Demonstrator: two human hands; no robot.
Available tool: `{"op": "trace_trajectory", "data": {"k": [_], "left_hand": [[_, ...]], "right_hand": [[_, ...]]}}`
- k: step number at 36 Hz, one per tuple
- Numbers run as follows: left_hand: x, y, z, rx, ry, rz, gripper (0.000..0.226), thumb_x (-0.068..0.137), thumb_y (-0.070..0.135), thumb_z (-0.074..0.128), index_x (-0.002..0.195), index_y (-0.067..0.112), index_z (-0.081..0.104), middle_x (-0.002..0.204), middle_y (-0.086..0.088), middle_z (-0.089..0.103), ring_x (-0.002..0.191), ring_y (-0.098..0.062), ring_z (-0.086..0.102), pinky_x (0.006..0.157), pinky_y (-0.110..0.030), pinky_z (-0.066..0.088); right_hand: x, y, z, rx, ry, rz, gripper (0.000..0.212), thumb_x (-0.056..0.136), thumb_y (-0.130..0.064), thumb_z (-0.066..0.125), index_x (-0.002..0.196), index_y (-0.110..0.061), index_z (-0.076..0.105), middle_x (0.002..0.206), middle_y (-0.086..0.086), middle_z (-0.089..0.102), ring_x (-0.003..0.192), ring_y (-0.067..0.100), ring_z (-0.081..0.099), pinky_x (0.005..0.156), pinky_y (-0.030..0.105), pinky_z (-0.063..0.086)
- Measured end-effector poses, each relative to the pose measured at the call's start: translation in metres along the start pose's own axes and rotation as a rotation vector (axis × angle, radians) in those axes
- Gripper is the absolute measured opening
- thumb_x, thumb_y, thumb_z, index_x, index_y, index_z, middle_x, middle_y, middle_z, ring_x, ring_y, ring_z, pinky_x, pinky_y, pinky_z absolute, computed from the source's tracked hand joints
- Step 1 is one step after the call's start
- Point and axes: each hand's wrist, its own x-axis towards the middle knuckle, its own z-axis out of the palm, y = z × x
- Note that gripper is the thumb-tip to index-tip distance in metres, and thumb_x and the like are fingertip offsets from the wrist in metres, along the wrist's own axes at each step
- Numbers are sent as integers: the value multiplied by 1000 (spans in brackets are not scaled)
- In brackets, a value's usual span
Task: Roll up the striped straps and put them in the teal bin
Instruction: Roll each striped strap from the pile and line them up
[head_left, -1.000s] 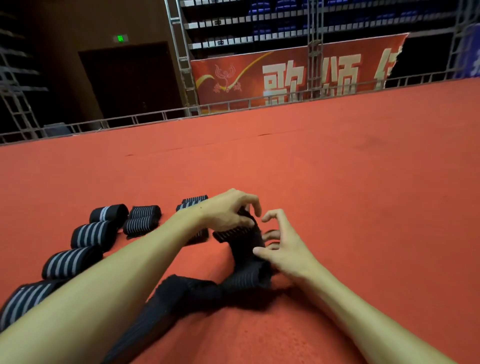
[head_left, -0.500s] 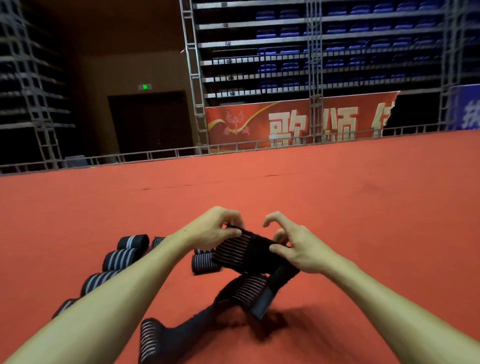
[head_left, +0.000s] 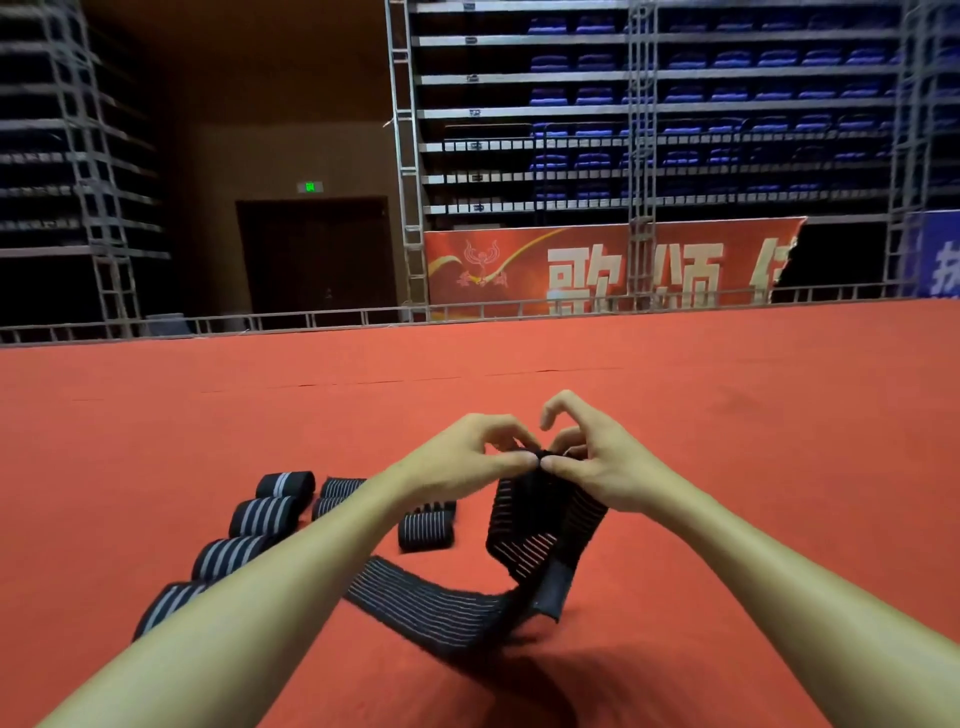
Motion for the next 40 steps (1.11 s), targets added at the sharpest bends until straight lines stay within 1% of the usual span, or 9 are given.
{"op": "trace_trajectory", "data": {"k": [4, 11, 18, 22, 25, 28, 31, 35, 40], "left_hand": [[-4, 8, 0, -69, 41, -32, 10, 91, 19, 67, 101, 17, 69, 92, 9, 69, 85, -3, 60, 80, -23, 48], [-16, 3, -4, -243, 77, -132, 11, 96, 13, 60, 88, 17, 67, 80, 7, 63, 74, -5, 54, 72, -22, 44], [-27, -7, -3, -176, 17, -196, 9, 97, 18, 59, 89, 20, 61, 81, 8, 57, 67, 0, 51, 65, -17, 43], [-26, -3, 1, -50, -70, -99, 19, 89, 24, 70, 104, 20, 60, 94, 3, 65, 85, -12, 62, 77, -28, 50], [-21, 7, 4, -35, 10, -25, 19, 86, 25, 75, 98, 21, 61, 88, 10, 64, 78, 3, 58, 71, -18, 46], [-19, 6, 2, -73, 50, -13, 14, 87, 20, 74, 93, 12, 64, 83, 6, 64, 74, -3, 56, 71, -25, 47], [-22, 5, -2, -156, 41, -17, 6, 89, 12, 70, 90, 9, 65, 75, 6, 59, 66, 0, 50, 63, -19, 41], [-26, 1, -7, -265, 79, -85, 8, 92, 10, 66, 85, 13, 62, 77, 4, 59, 69, -4, 53, 64, -21, 44], [-34, -12, -15, -297, 29, -234, 9, 95, 15, 63, 87, 12, 61, 85, 0, 63, 76, -12, 60, 69, -26, 49]], "right_hand": [[-3, -5, 0, 37, -43, -29, 34, 84, -15, 66, 92, -38, 42, 67, -13, 57, 65, 14, 46, 69, 37, 42], [-13, -11, 2, -44, -203, 0, 45, 85, -4, 64, 101, -38, 39, 83, -6, 56, 70, 9, 47, 64, 23, 43], [-17, -7, 10, -36, -103, -43, 40, 89, -10, 63, 96, -41, 38, 77, -2, 58, 65, 11, 43, 63, 28, 39], [-15, -3, 17, 68, -51, -52, 37, 88, -11, 66, 92, -38, 42, 72, -6, 57, 65, 14, 44, 61, 30, 38], [-14, -4, 21, 132, -19, -63, 34, 87, -9, 67, 88, -34, 45, 73, -7, 58, 67, 16, 46, 61, 30, 39], [-13, -5, 22, 205, 4, -80, 30, 85, -9, 68, 84, -30, 47, 73, -2, 57, 66, 14, 47, 60, 29, 39], [-15, -2, 21, 199, 21, -98, 29, 87, -8, 71, 83, -26, 48, 69, -6, 54, 61, 10, 43, 55, 24, 36], [-19, 0, 17, 178, 64, -104, 26, 85, -8, 75, 85, -17, 50, 65, -4, 53, 56, 8, 42, 51, 24, 34], [-26, 1, 14, 242, 87, -73, 26, 83, -6, 77, 88, -18, 54, 72, 1, 59, 63, 13, 51, 58, 32, 45]]}}
